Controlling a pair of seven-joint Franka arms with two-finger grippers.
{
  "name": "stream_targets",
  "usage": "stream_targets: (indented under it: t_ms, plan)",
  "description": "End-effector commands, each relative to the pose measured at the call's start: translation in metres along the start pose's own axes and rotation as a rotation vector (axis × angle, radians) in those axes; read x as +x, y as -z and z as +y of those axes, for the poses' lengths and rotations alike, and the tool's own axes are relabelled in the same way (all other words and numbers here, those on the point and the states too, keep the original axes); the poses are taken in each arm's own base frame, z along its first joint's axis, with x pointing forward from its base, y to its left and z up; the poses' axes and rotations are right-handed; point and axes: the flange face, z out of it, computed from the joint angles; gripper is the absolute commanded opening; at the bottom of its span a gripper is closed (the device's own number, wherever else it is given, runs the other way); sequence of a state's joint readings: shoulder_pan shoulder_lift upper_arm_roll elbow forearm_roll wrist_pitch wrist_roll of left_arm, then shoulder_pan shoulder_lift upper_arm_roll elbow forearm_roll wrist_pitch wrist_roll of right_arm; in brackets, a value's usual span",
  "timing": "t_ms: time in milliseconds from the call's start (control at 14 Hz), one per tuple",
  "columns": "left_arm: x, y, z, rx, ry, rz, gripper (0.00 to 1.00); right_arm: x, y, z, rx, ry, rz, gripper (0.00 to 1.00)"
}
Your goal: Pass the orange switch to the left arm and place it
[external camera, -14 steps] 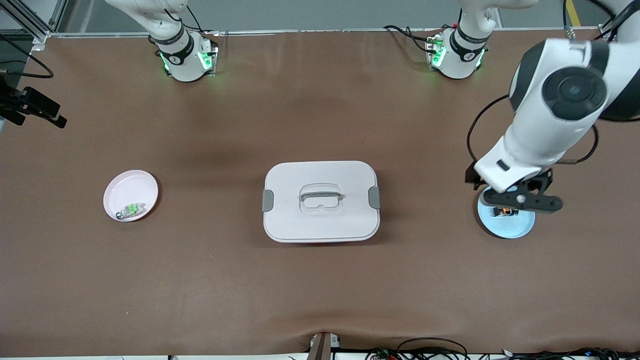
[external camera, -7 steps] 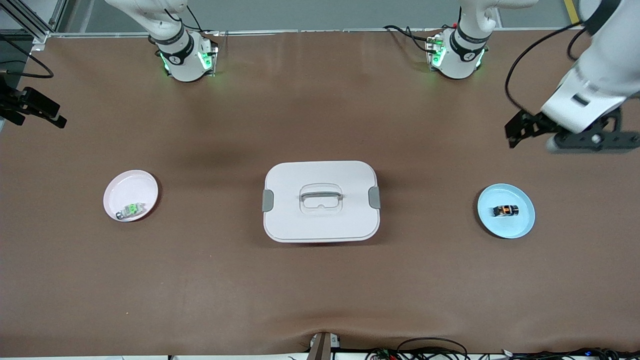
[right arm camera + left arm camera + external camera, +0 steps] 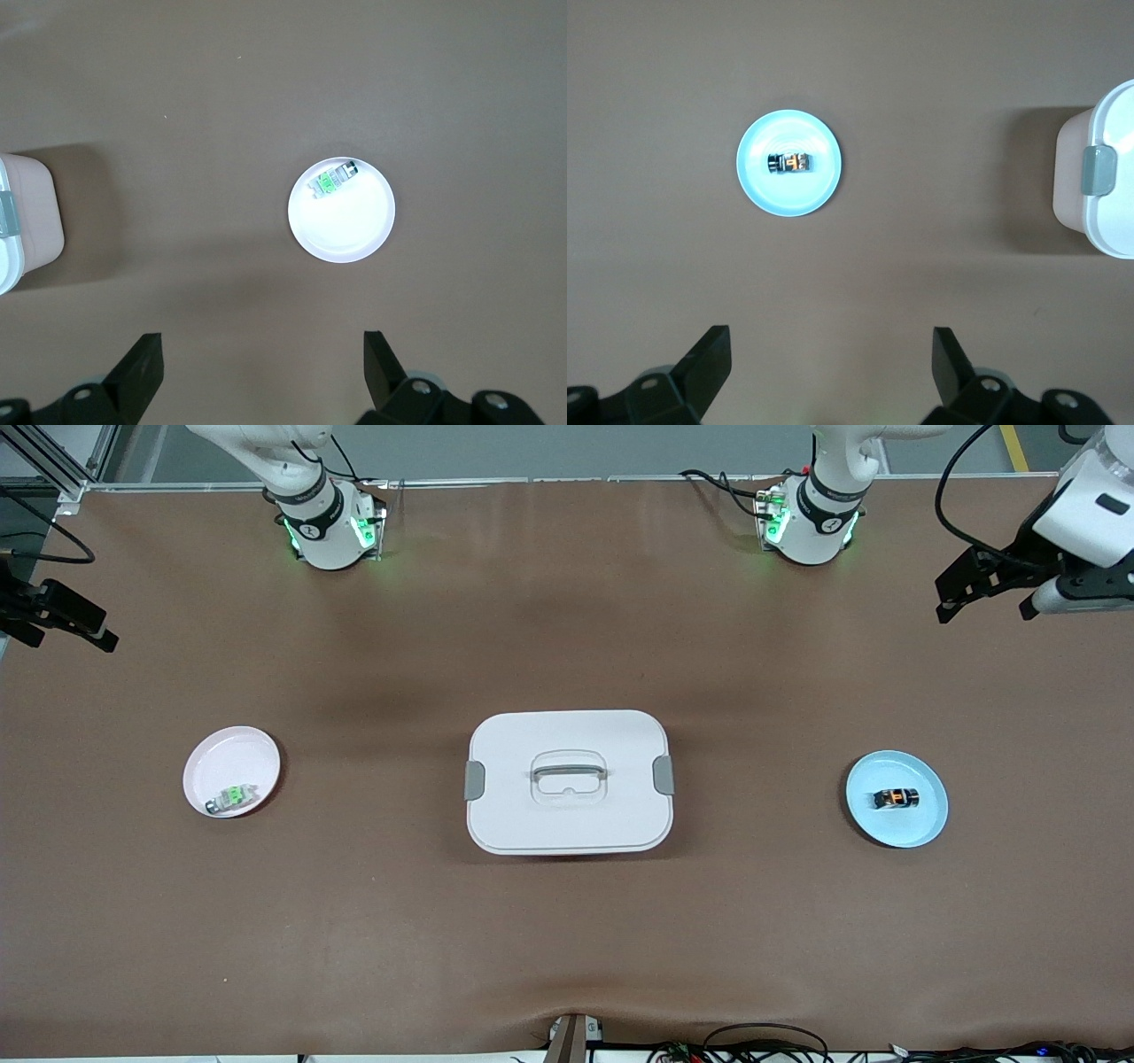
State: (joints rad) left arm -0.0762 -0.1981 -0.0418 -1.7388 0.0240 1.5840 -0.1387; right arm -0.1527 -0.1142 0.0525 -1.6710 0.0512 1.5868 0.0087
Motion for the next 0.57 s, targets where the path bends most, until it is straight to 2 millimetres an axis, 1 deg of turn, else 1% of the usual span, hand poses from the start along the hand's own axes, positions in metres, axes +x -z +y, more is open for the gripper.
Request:
stream_targets:
  t_ms: [0, 214, 498]
  plan:
    - [-0.014, 0.009, -0.011, -0.023, 0.008, -0.011, 1.00, 0.002, 0.003, 0.002, -0.018, 0.007, -0.002, 1.00]
    - [-0.008, 0.010, -0.014, -0.026, 0.016, -0.010, 1.00, 0.002, 0.004, 0.002, -0.018, 0.007, -0.001, 1.00]
    - [-0.002, 0.009, -0.006, -0.026, 0.002, -0.013, 1.00, 0.002, 0.003, 0.002, -0.018, 0.007, -0.002, 1.00]
